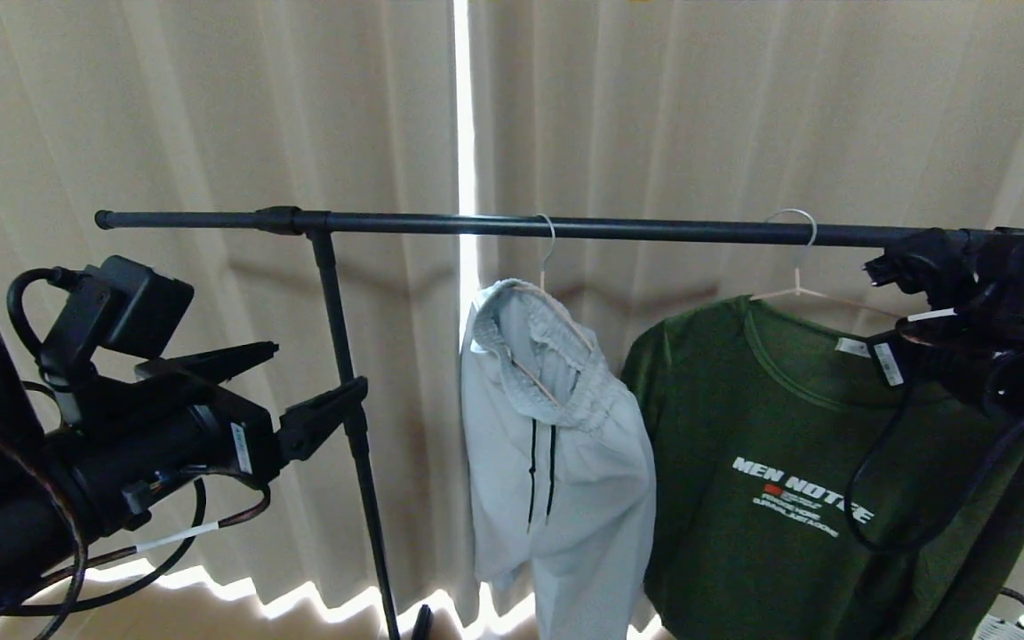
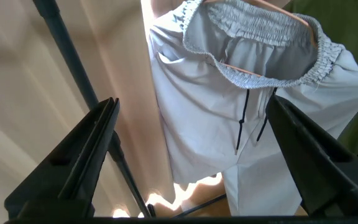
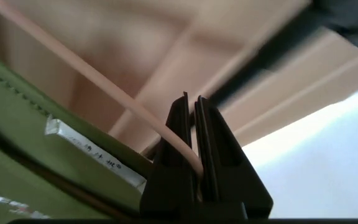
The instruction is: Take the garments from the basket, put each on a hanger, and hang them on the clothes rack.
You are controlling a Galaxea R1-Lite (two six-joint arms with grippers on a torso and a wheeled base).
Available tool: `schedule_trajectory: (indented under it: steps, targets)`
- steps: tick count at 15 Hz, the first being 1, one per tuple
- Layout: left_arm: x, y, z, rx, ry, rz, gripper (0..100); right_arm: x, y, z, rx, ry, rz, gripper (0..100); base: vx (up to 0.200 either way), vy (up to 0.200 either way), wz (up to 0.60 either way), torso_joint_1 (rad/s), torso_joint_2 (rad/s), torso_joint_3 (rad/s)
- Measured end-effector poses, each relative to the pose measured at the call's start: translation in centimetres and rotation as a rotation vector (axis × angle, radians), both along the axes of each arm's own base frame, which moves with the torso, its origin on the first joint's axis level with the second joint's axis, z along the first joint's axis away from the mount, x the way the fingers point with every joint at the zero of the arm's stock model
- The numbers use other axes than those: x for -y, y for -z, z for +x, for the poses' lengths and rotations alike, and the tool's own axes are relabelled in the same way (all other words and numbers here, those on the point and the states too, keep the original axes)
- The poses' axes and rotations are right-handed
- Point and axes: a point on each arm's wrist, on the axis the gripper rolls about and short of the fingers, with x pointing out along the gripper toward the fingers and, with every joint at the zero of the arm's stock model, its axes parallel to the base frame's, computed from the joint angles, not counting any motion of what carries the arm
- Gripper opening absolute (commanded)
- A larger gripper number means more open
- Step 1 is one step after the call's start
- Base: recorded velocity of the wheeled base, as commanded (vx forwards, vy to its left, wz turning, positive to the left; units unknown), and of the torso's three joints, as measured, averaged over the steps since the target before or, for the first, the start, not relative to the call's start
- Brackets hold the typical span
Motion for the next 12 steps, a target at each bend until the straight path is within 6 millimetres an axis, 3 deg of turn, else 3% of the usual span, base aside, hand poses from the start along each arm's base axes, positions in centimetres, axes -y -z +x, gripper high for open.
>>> schedule_trajectory:
  steps: [4,5,10,12]
  targets:
    - [0.0,0.0,0.0,0.000,0.001,0.001,100,-1.0,0.6,0.1,-0.021,-0.036,0.000,0,0.000,0.000,0.00,0.000,0.00,0.000]
    - [0.0,0.0,0.0,-0.001,0.001,0.001,100,-1.1,0.6,0.0,-0.021,-0.042,0.003,100,0.000,0.000,0.00,0.000,0.00,0.000]
    - [0.1,0.2,-0.1,-0.005,0.009,0.006,100,-1.5,0.9,-1.0,0.087,-0.102,0.084,100,0.000,0.000,0.00,0.000,0.00,0.000]
    - [0.3,0.2,-0.3,-0.007,0.020,0.006,100,-2.0,1.1,-1.6,0.159,-0.288,0.141,100,0.000,0.000,0.00,0.000,0.00,0.000]
